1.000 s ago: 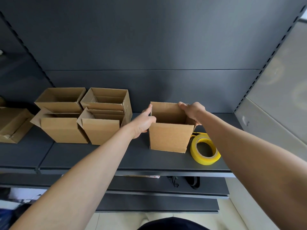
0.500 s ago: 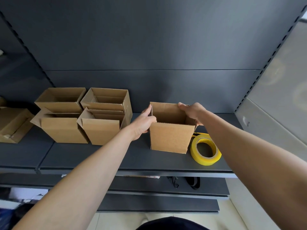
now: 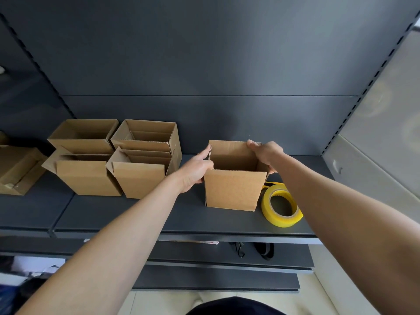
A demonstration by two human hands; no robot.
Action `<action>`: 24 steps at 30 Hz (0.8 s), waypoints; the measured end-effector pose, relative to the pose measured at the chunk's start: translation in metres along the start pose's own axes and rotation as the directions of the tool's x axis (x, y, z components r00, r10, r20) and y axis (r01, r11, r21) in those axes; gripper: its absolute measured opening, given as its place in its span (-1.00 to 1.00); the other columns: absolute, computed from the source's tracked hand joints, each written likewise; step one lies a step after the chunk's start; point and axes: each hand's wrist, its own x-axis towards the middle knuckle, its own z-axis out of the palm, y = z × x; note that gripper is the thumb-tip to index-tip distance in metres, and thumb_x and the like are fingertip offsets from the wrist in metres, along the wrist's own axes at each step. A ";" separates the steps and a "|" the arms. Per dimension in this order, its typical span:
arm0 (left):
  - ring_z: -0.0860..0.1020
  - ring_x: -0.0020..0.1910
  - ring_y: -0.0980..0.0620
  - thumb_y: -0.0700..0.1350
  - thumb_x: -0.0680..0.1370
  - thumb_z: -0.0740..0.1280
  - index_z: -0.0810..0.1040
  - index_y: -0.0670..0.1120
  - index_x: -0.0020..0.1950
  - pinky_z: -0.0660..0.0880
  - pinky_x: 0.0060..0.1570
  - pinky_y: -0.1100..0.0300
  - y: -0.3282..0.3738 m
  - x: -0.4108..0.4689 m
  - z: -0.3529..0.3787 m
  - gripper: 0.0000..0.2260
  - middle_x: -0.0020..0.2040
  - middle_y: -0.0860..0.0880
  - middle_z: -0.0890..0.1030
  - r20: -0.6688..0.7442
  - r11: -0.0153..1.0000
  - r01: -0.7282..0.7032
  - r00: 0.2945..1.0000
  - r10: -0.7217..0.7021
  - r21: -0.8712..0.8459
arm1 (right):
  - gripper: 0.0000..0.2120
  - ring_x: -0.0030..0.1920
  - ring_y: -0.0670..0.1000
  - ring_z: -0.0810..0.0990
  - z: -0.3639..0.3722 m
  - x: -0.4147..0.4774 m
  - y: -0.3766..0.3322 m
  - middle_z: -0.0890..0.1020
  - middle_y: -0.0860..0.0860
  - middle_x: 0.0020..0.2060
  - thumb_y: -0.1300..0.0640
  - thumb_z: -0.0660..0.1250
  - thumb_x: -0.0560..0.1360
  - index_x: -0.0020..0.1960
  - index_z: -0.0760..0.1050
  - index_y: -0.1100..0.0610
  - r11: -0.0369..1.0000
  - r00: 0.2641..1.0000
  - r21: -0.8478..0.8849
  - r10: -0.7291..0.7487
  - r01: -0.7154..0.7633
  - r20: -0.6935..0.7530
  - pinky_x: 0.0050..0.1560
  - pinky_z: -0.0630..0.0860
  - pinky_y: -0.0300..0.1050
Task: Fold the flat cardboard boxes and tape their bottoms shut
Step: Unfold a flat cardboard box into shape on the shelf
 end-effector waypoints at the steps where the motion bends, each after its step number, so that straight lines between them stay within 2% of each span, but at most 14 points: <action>1: 0.28 0.41 -0.09 -0.22 0.59 0.16 0.01 0.20 0.54 0.26 0.39 -0.20 -0.001 -0.001 0.000 -0.38 0.53 -0.01 0.18 0.002 1.000 -0.003 1.000 0.003 -0.021 | -0.42 -0.04 0.21 0.57 0.000 0.002 0.001 0.51 0.14 0.07 -0.25 0.28 0.50 0.26 0.40 0.21 0.999 1.000 0.030 0.013 -0.013 0.011 -0.12 0.61 0.08; 3: 0.30 0.37 -0.06 -0.22 0.60 0.17 0.04 0.19 0.54 0.23 0.40 -0.19 -0.003 -0.002 -0.002 -0.40 0.50 0.00 0.22 0.002 0.998 -0.008 1.000 0.008 -0.069 | -0.43 -0.02 0.22 0.59 -0.003 0.002 0.002 0.52 0.17 0.09 -0.24 0.32 0.48 0.24 0.39 0.20 0.995 0.998 0.089 0.041 -0.046 0.056 -0.06 0.61 0.12; 7: 0.28 0.41 -0.10 -0.20 0.60 0.20 0.07 0.19 0.54 0.18 0.41 -0.23 -0.008 0.000 -0.005 -0.41 0.48 -0.01 0.26 0.026 0.993 -0.017 0.999 0.020 -0.119 | -0.43 0.01 0.22 0.58 -0.008 0.002 0.004 0.51 0.18 0.11 -0.21 0.37 0.46 0.26 0.36 0.17 0.984 0.988 0.151 0.073 -0.093 0.134 -0.14 0.59 0.10; 12: 0.27 0.42 -0.11 -0.20 0.60 0.20 0.11 0.19 0.53 0.19 0.40 -0.24 -0.008 0.000 -0.004 -0.43 0.49 -0.03 0.25 0.011 0.987 -0.017 1.000 0.019 -0.162 | -0.42 0.00 0.21 0.58 -0.006 0.004 0.005 0.50 0.17 0.08 -0.20 0.38 0.45 0.26 0.35 0.17 0.980 0.990 0.178 0.066 -0.088 0.126 -0.12 0.59 0.09; 14: 0.20 0.47 -0.11 -0.15 0.62 0.20 0.14 0.17 0.53 0.16 0.41 -0.25 -0.007 0.002 -0.002 -0.47 0.52 -0.01 0.19 0.002 0.990 -0.023 1.000 0.024 -0.138 | -0.41 0.00 0.22 0.59 -0.004 0.004 0.006 0.51 0.16 0.08 -0.21 0.38 0.45 0.26 0.35 0.17 0.981 0.993 0.177 0.058 -0.076 0.105 -0.11 0.61 0.11; 16: 0.09 0.52 -0.07 -0.07 0.64 0.16 0.19 0.14 0.52 0.13 0.42 -0.23 -0.007 0.004 0.002 -0.55 0.56 0.09 0.08 -0.007 0.998 -0.040 0.999 0.040 -0.052 | -0.41 -0.07 0.21 0.60 -0.003 0.004 0.006 0.52 0.16 0.07 -0.23 0.37 0.45 0.25 0.36 0.18 0.985 0.995 0.163 0.047 -0.061 0.090 -0.24 0.61 0.10; 18: 0.06 0.53 -0.03 -0.05 0.66 0.11 0.24 0.10 0.50 0.13 0.40 -0.21 -0.007 0.006 0.006 -0.61 0.56 0.13 0.03 -0.033 0.998 -0.054 0.998 0.054 -0.017 | -0.43 -0.18 0.18 0.57 -0.002 0.002 0.005 0.51 0.15 0.02 -0.23 0.36 0.45 0.22 0.36 0.18 0.986 0.996 0.157 0.036 -0.049 0.084 -0.43 0.52 0.04; 21: 0.22 0.38 0.00 -0.02 0.65 0.14 0.28 0.06 0.47 0.22 0.35 -0.11 -0.007 0.010 0.010 -0.63 0.49 0.05 0.12 -0.077 0.999 -0.025 0.997 0.022 -0.042 | -0.44 -0.13 0.19 0.58 -0.003 0.003 0.008 0.52 0.15 0.02 -0.24 0.37 0.45 0.20 0.35 0.16 0.985 0.995 0.166 0.039 -0.054 0.088 -0.42 0.52 0.03; 24: 0.29 0.20 0.06 0.12 0.58 0.24 0.23 -0.01 0.42 0.28 0.30 -0.09 -0.011 0.011 0.009 -0.53 0.37 -0.01 0.28 -0.068 0.992 0.066 0.995 -0.073 -0.107 | -0.47 -0.10 0.17 0.58 -0.003 0.003 0.009 0.52 0.14 0.00 -0.23 0.35 0.46 0.18 0.35 0.15 0.983 0.995 0.174 0.033 -0.050 0.098 -0.32 0.55 0.02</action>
